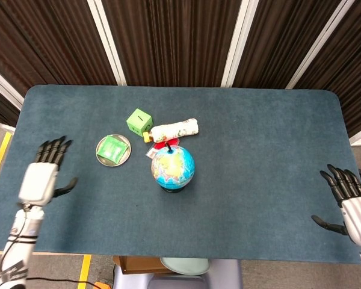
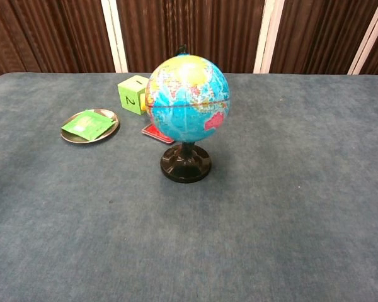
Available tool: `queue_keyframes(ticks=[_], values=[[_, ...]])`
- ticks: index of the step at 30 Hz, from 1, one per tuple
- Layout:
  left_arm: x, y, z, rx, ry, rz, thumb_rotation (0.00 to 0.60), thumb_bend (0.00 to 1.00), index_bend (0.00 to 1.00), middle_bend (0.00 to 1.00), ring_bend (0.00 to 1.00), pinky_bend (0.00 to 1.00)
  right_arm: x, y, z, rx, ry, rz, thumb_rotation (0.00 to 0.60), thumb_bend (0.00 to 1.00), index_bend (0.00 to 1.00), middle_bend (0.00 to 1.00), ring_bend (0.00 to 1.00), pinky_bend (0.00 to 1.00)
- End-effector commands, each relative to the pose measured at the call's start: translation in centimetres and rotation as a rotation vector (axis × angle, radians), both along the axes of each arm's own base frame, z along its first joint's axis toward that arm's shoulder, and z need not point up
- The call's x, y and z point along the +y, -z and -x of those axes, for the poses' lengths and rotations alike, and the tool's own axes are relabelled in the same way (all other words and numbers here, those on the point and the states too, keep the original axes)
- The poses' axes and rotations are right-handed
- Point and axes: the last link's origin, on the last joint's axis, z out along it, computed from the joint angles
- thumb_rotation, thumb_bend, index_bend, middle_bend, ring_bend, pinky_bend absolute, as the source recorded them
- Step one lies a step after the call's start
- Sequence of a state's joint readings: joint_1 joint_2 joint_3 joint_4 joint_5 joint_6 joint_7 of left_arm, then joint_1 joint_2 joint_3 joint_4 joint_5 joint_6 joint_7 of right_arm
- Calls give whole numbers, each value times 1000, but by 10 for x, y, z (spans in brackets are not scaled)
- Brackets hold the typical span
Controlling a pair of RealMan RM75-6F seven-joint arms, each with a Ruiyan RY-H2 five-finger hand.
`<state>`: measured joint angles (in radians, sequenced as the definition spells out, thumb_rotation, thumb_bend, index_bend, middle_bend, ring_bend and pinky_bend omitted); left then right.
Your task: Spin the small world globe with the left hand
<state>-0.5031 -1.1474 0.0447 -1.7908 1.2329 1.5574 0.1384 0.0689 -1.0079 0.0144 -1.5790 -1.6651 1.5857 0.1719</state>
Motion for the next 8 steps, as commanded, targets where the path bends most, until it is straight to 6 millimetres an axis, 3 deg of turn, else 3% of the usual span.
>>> queue_keyframes(ticks=[1,8], values=[[-43,-19,58,-22,-70,-36,600,301,3,0,0,0,0,2,0,0,6,5,600,163,0,66,0,0],[-93,-15,81,-37,-102,-32,600,301,25,0,0,0,7,7,1,-12,27,8,600,163,0,66,0,0]])
